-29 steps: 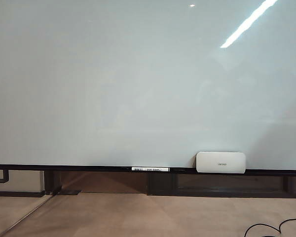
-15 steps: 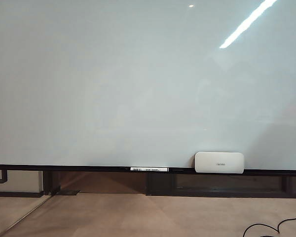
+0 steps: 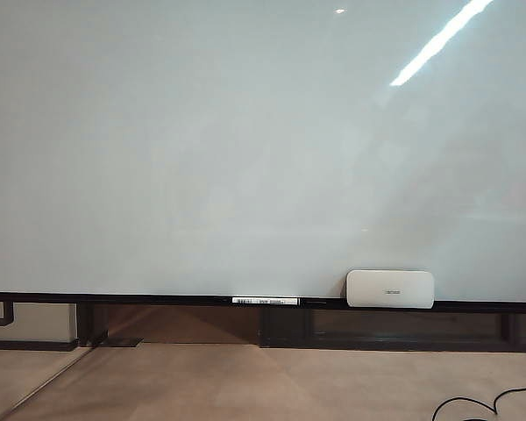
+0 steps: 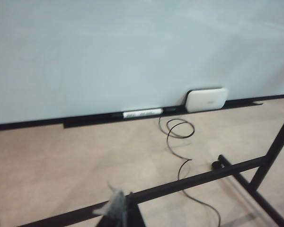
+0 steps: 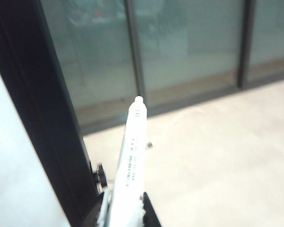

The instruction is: Reach to the right to find the marker pen, pick it up, and write the number 18 on the whiteboard.

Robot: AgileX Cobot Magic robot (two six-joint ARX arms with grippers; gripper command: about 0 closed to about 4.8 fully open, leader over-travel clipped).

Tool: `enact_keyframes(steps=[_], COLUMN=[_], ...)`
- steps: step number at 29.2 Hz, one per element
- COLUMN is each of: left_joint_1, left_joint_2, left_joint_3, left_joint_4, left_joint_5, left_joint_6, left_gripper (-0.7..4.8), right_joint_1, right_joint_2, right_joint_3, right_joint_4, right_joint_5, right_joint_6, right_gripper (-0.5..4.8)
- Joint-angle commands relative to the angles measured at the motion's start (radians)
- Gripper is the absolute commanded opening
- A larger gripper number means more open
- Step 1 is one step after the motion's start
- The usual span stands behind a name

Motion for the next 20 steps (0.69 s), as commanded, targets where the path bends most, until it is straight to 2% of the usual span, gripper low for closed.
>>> enact_keyframes(steps=[1,8,10,16,20], left_joint_1=[-0.001,-0.002,-0.002,-0.002,-0.001], left_joint_2=[0.0,0.0,0.0,0.0,0.0], left_joint_3=[0.022,0.047,0.068,0.196,0.285], left_joint_4=[0.022,0.021,0.019,-0.029,-0.08], left_joint_5=[0.039,0.08,0.077,0.014,-0.004], left_joint_6=[-0.027,-0.156,-0.155,-0.148,-0.042], left_gripper=[-0.05,-0.05,-0.05,-0.05,-0.05], right_joint_1=[-0.001,0.01,0.026,0.134,0.279], right_joint_2=[-0.137,-0.471,-0.581,-0.841,-0.964], right_joint_3=[-0.066,-0.214,-0.268,-0.437,-0.5], right_joint_4=[-0.112,-0.426,-0.473,-0.45,-0.475], right_joint_5=[0.015,0.031,0.038,0.027,0.01], right_joint_6=[-0.032,-0.032,-0.011,0.032,0.051], right_gripper=[-0.03,-0.03,-0.03,-0.03,-0.03])
